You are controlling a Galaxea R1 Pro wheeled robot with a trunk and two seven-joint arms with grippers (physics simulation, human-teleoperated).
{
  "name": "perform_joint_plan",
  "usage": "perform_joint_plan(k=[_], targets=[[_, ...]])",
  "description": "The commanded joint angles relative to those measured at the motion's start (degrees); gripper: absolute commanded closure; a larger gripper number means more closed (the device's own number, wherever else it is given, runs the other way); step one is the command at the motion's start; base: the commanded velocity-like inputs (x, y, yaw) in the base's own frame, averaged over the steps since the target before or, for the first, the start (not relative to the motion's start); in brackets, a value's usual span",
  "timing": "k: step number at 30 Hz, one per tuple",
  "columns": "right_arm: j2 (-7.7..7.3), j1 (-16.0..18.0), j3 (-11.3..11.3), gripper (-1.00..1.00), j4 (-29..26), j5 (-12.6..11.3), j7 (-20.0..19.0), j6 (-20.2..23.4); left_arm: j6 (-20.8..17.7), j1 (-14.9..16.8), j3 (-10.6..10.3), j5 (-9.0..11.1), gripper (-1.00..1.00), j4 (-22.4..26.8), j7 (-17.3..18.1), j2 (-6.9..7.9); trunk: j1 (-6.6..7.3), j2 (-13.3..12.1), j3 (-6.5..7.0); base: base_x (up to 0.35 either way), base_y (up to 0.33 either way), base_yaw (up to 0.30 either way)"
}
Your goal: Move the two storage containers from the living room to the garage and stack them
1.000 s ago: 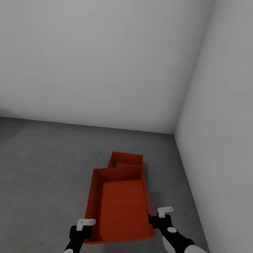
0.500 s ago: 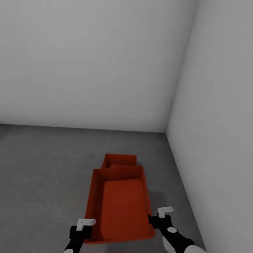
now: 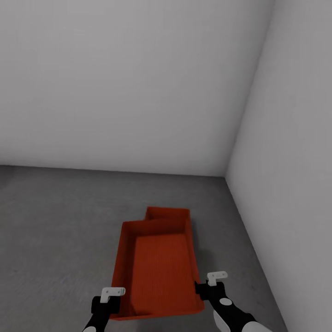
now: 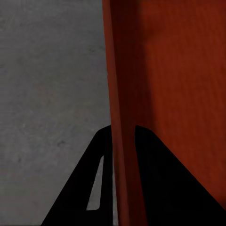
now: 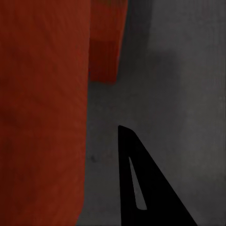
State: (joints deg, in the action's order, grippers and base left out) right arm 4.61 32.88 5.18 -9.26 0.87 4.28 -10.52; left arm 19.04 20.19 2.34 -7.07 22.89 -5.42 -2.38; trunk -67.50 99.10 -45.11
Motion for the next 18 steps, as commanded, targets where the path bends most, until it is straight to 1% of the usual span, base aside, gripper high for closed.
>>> perform_joint_plan(k=[1, 13, 16, 18], targets=[[-0.13, 0.08, -0.52, 1.00, 0.03, 0.04, 0.82, -0.20, 0.21, 0.02, 0.38, -0.49, 1.00, -0.04, -0.73, 0.03, -0.01, 0.02, -0.04, 0.189, 0.273, 0.000], [-0.13, 0.08, -0.52, 1.00, 0.03, 0.04, 0.82, -0.20, 0.21, 0.02, 0.38, -0.49, 1.00, -0.04, -0.73, 0.03, -0.01, 0.02, -0.04, 0.201, 0.259, 0.000], [-0.13, 0.08, -0.52, 1.00, 0.03, 0.04, 0.82, -0.20, 0.21, 0.02, 0.38, -0.49, 1.00, -0.04, -0.73, 0.04, -0.01, 0.02, -0.04, 0.197, 0.189, 0.000], [-0.13, 0.08, -0.52, 1.00, 0.03, 0.05, 0.82, -0.20, 0.21, 0.02, 0.38, -0.49, 1.00, -0.04, -0.73, 0.05, -0.01, 0.02, -0.04, 0.115, 0.089, -0.034]])
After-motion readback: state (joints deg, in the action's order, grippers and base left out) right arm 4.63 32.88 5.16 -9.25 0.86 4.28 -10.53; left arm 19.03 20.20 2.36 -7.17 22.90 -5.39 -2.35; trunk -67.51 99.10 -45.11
